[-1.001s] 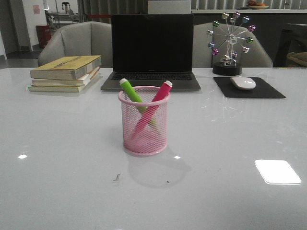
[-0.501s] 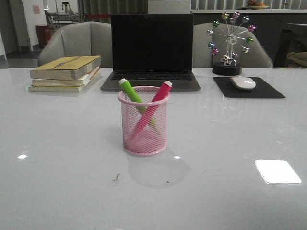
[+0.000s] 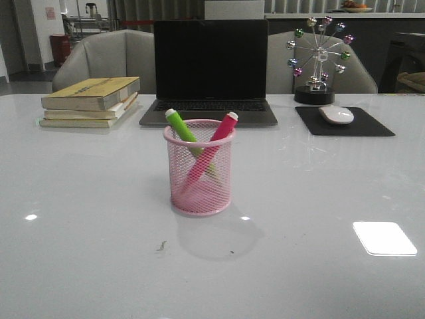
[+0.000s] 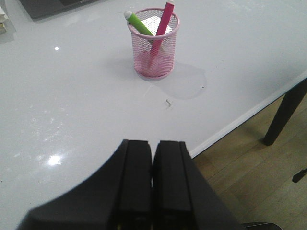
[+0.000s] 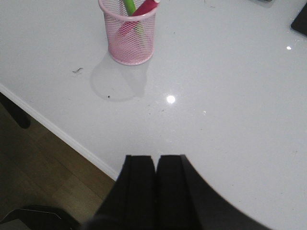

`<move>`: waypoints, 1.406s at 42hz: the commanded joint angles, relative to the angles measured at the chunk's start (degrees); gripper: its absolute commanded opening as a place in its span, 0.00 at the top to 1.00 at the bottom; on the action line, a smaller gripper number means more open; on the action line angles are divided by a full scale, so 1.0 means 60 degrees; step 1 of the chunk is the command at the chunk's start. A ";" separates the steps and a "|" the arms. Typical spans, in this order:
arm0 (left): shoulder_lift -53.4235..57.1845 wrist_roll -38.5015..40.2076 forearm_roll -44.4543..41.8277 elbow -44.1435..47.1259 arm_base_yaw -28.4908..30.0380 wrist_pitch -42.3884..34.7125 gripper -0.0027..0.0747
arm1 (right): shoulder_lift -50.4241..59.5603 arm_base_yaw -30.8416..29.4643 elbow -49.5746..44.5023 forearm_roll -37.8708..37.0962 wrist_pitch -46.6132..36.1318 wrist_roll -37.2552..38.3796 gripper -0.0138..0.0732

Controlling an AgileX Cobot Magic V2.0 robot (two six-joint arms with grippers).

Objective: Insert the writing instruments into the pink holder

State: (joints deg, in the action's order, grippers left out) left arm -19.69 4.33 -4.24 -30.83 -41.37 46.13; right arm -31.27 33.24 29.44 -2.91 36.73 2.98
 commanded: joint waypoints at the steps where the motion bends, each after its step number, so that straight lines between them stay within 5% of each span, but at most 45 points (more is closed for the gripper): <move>1: -0.0078 0.0131 -0.0048 -0.0259 -0.0044 -0.0676 0.85 | -0.0006 -0.0005 0.0258 -0.0163 -0.0574 -0.0071 0.81; 19: 0.0089 0.0131 -0.0048 -0.0177 0.0026 -0.0730 0.85 | -0.0006 -0.0005 0.0258 -0.0163 -0.0574 -0.0071 0.81; 25: 0.0668 0.0050 -0.0405 0.0324 0.1237 -0.1415 0.85 | -0.0006 -0.0005 0.0258 -0.0163 -0.0572 -0.0071 0.81; 39: 0.3117 0.0050 0.0070 0.4077 0.4844 -0.6854 0.85 | -0.0006 -0.0005 0.0258 -0.0163 -0.0572 -0.0071 0.81; 47: 0.3498 0.0050 0.0821 0.5254 0.5740 -0.7777 0.85 | -0.0006 -0.0005 0.0258 -0.0163 -0.0567 -0.0071 0.81; 59: 0.3522 0.0050 0.0836 0.5222 0.6352 -0.7467 0.85 | -0.0006 -0.0005 0.0258 -0.0163 -0.0558 -0.0071 0.81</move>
State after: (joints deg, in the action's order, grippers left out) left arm 0.23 4.32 0.31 0.31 -3.66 6.71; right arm -31.27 33.24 29.44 -3.01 37.16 2.98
